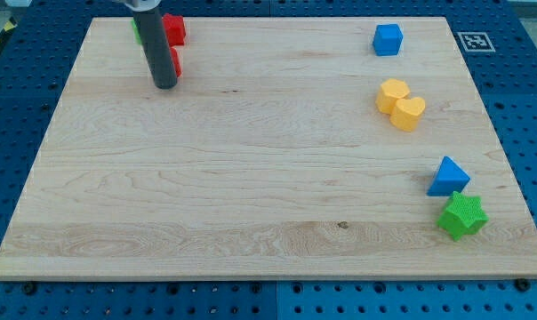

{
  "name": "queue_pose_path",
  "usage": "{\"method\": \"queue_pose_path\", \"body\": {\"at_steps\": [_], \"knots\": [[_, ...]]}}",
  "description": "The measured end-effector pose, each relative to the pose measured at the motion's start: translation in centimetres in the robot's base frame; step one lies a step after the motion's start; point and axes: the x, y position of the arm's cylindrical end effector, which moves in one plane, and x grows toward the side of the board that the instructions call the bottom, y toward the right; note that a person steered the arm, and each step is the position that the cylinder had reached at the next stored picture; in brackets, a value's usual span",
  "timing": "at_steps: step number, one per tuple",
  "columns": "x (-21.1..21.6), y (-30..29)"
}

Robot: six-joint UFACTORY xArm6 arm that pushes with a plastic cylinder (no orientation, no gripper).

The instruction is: Point your arm at the green star

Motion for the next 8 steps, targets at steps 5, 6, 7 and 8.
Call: {"method": "queue_pose_path", "body": {"at_steps": [5,6,7,8], "knots": [[15.4,12.4],[21.4,21.9],[25.7,27.3],[28.0,28.8]]}}
